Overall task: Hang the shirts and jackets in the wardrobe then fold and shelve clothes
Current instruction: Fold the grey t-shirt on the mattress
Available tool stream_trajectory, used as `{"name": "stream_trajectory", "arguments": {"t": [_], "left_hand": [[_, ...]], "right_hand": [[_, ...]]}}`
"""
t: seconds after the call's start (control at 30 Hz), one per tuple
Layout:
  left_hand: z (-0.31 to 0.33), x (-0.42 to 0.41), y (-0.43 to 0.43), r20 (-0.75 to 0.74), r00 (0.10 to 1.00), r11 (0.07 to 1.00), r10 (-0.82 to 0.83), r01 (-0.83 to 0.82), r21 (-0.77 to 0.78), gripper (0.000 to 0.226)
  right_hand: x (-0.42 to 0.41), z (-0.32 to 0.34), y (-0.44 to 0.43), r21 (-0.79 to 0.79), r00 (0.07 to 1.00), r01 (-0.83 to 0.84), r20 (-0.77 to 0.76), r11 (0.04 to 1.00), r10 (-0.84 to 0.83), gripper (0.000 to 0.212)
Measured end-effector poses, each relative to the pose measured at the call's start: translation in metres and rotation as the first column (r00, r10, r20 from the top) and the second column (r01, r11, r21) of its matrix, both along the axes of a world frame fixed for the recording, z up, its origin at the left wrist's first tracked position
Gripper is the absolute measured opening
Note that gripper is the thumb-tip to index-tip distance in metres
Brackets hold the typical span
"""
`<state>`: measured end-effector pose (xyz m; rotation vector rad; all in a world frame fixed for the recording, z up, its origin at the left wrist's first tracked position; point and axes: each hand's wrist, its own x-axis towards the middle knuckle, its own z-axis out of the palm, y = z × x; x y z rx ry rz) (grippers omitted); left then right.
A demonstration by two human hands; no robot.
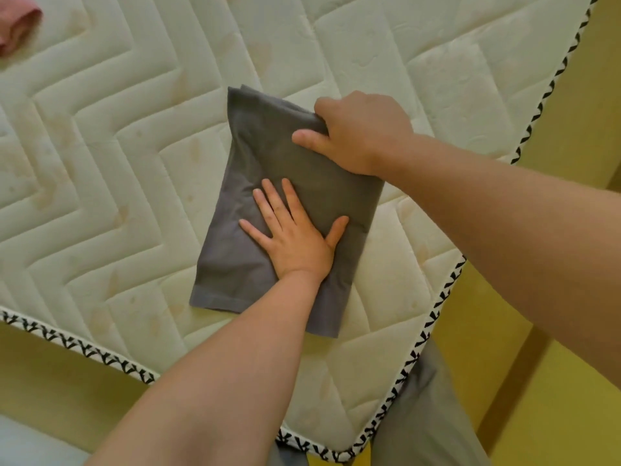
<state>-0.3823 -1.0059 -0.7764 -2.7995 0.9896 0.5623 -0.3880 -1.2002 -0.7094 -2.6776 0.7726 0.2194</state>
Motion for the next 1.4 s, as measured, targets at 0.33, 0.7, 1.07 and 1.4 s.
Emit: {"name": "stream_trajectory", "arguments": {"t": [0.33, 0.7, 1.07, 1.4], "left_hand": [[0.067, 0.094, 0.002, -0.793, 0.442, 0.343, 0.419, -0.886, -0.312, 0.033], [0.112, 0.153, -0.100, -0.107, 0.633, 0.642, -0.767, 0.760, -0.104, 0.042], [0.111, 0.162, -0.130, -0.299, 0.581, 0.621, -0.757, 0.782, -0.051, 0.023], [0.104, 0.153, -0.136, -0.285, 0.600, 0.632, -0.748, 0.775, -0.027, 0.017]], "right_hand": [[-0.047, 0.061, 0.082, 0.312, 0.989, -0.023, 0.144, 0.950, -0.024, 0.038], [-0.059, 0.059, 0.048, 0.381, 0.954, 0.154, 0.182, 0.911, -0.238, 0.024], [-0.074, 0.070, -0.019, 0.461, 0.966, 0.179, -0.248, 0.869, -0.068, 0.039], [-0.060, 0.082, -0.025, 0.356, 0.936, -0.237, -0.166, 0.904, 0.310, 0.035]]}}
